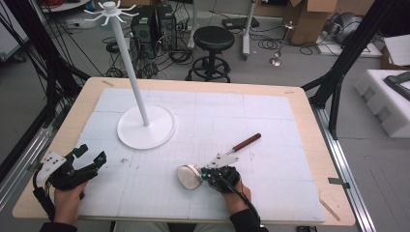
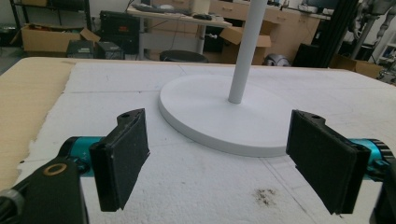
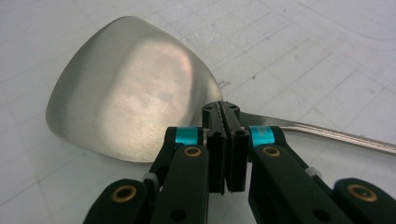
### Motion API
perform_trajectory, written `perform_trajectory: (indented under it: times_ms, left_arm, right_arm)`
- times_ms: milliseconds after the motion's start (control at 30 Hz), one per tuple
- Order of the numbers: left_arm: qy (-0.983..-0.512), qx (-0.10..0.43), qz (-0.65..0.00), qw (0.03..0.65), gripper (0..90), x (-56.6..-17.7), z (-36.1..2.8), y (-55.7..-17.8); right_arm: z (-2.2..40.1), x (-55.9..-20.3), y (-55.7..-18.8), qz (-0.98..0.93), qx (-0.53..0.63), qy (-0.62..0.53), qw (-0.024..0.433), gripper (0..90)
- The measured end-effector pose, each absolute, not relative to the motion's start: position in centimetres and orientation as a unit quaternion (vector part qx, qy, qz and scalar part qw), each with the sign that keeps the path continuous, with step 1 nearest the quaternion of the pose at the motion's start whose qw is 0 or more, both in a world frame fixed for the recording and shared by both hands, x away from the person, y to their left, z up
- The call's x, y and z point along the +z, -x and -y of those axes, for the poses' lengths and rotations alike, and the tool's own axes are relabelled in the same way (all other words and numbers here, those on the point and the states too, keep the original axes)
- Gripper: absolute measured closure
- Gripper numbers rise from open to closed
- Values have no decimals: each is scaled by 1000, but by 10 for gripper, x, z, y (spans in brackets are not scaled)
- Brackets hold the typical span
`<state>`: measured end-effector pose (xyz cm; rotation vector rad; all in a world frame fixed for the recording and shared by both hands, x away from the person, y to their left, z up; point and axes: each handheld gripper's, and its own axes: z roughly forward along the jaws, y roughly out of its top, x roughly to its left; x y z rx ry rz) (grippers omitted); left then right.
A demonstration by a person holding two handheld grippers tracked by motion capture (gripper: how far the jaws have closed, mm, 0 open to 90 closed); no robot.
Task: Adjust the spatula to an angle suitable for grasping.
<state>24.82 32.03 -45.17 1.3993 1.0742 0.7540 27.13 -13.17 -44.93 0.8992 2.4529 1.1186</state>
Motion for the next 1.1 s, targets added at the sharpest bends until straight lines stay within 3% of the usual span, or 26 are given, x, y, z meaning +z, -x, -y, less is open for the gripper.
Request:
perform_trajectory:
  times_ms: [200, 333, 367, 500, 600, 1100]
  left_arm:
    - [-597, 323, -457, 575, 211, -452, -320, -248]
    - [-597, 323, -457, 575, 212, -452, -320, -248]
    - [-597, 323, -457, 575, 211, -452, -320, -248]
    - [-597, 323, -458, 574, 212, -452, -320, -248]
    - [-597, 324, -458, 574, 212, -452, -320, -248]
    - [-599, 326, -454, 574, 212, -452, -319, -247]
  right_arm:
    - [148, -442, -276, -830, 419, -336, 150, 891]
    - [197, -430, -294, -784, 435, -403, 182, 891]
    - [226, -423, -306, -760, 433, -438, 209, 891]
    - [273, -415, -334, -739, 396, -481, 257, 890]
    - [296, -419, -352, -725, 384, -511, 258, 890]
    - [306, -437, -407, -752, 348, -502, 249, 882]
